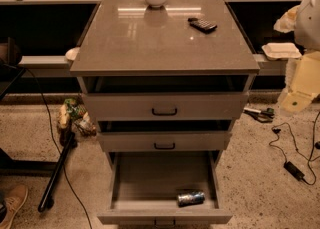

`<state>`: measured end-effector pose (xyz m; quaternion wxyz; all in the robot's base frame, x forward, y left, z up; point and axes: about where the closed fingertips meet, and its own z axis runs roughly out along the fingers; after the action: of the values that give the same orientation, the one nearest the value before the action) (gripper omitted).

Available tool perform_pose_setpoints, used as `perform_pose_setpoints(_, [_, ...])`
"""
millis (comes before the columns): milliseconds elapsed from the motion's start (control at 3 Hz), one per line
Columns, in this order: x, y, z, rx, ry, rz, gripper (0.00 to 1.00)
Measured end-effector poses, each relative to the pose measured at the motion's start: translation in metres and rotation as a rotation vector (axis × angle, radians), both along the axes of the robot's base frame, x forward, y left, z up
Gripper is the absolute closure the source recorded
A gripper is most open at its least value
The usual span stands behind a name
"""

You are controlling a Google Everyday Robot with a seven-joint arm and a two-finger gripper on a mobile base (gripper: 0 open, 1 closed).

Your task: Pick redbull can from bottom drawer and place on counter

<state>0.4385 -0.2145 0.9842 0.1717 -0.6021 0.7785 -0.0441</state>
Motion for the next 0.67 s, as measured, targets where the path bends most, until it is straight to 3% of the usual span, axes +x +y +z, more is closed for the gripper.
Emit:
perform_pose_setpoints(333, [0.0,0.0,0.0,0.0,-0.003,0.0,0.0])
perform_pose_setpoints(667, [0.002,-0.007,-0.032,0.03,0.011,0.014,0.0])
